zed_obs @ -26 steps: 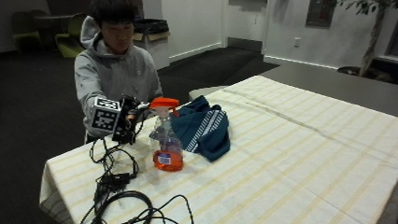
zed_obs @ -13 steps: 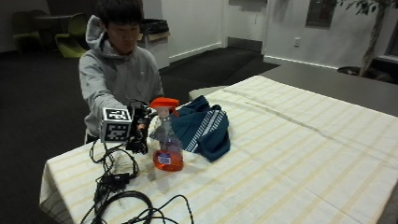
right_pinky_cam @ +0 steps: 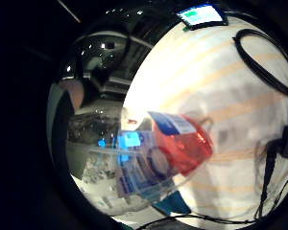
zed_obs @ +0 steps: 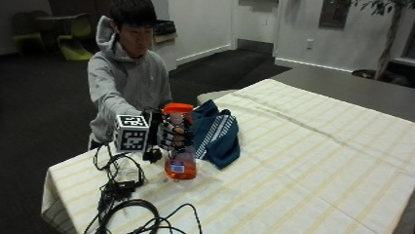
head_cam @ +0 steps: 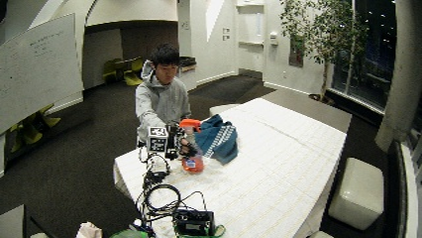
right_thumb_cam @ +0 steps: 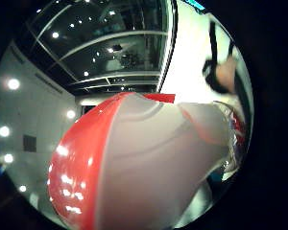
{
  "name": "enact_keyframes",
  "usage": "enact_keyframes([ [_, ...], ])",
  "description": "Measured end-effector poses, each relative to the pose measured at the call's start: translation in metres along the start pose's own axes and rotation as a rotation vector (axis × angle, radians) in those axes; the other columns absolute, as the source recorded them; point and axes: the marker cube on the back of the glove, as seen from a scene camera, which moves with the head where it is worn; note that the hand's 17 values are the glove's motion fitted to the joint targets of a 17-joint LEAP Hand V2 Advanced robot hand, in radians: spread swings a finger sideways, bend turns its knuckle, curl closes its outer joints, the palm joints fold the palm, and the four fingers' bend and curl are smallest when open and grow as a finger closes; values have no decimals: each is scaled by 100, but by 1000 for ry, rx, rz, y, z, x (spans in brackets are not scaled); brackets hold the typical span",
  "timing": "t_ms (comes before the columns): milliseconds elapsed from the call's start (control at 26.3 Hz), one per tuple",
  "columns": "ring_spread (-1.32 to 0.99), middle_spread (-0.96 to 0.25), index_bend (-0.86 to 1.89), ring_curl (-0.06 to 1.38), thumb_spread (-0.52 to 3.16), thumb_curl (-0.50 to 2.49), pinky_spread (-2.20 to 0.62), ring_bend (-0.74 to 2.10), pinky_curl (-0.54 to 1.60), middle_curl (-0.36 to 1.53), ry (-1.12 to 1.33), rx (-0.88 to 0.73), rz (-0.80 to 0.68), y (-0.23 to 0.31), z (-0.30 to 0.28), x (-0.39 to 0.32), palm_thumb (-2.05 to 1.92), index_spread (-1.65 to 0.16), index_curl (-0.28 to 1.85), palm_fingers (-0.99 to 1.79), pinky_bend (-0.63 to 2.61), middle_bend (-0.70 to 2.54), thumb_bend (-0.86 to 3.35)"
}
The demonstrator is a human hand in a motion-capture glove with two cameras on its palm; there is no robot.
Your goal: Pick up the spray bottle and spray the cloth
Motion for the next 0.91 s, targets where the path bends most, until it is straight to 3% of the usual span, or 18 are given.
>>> enact_keyframes([
  [114,-11,-4,42,29,61,48,0,50,27,40,80,-97,-59,-12,7,-12,98,-24,27,129,29,51,6],
  [228,-12,-5,46,35,47,51,-8,55,30,43,212,-231,-137,-10,14,-32,99,-21,33,136,30,54,4],
  [419,-14,-6,49,39,28,55,-15,57,33,46,547,-442,-270,14,28,-85,100,-20,39,139,31,58,0],
  [647,-15,-6,51,41,14,58,-20,58,34,47,1056,-564,-370,57,55,-141,100,-18,43,139,32,59,-2],
  [913,-15,-7,51,43,5,60,-23,58,35,47,1321,-635,-379,87,91,-129,100,-18,45,139,32,60,-3],
])
